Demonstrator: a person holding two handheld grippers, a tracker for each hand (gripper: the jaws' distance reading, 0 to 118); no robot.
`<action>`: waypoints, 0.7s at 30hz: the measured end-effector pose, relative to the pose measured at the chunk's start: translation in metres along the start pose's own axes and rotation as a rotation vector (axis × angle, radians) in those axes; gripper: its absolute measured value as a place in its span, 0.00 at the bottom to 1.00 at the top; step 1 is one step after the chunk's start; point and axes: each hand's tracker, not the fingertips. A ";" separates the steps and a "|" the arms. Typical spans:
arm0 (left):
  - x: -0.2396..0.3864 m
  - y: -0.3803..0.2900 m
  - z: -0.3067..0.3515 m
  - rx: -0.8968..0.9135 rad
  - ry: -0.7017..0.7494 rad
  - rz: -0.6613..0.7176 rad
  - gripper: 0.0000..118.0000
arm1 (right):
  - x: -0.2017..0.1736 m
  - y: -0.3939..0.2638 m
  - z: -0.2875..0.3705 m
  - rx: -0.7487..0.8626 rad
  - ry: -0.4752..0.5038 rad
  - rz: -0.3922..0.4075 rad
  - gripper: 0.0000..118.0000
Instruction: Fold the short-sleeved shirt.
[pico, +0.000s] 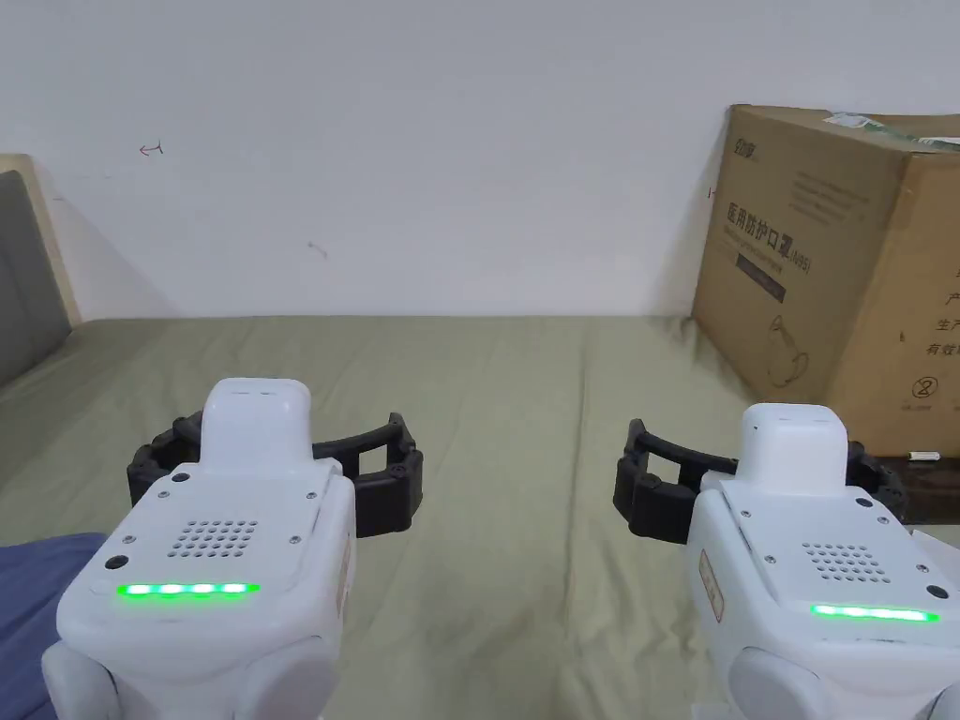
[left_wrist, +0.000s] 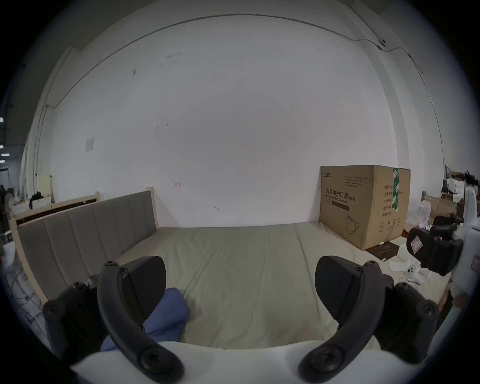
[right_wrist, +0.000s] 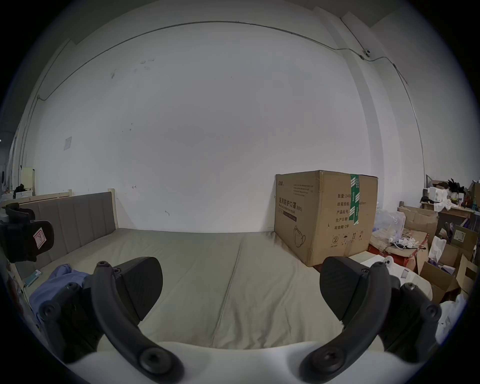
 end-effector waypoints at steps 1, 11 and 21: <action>0.000 0.000 0.000 -0.009 0.004 0.005 0.98 | 0.000 0.000 0.000 -0.001 0.014 0.002 1.00; -0.002 0.000 0.001 -0.010 0.010 0.001 0.98 | -0.003 -0.001 0.001 0.003 0.009 -0.001 1.00; 0.001 -0.002 0.001 -0.007 0.004 -0.002 0.98 | -0.007 -0.003 0.003 0.009 0.000 0.031 1.00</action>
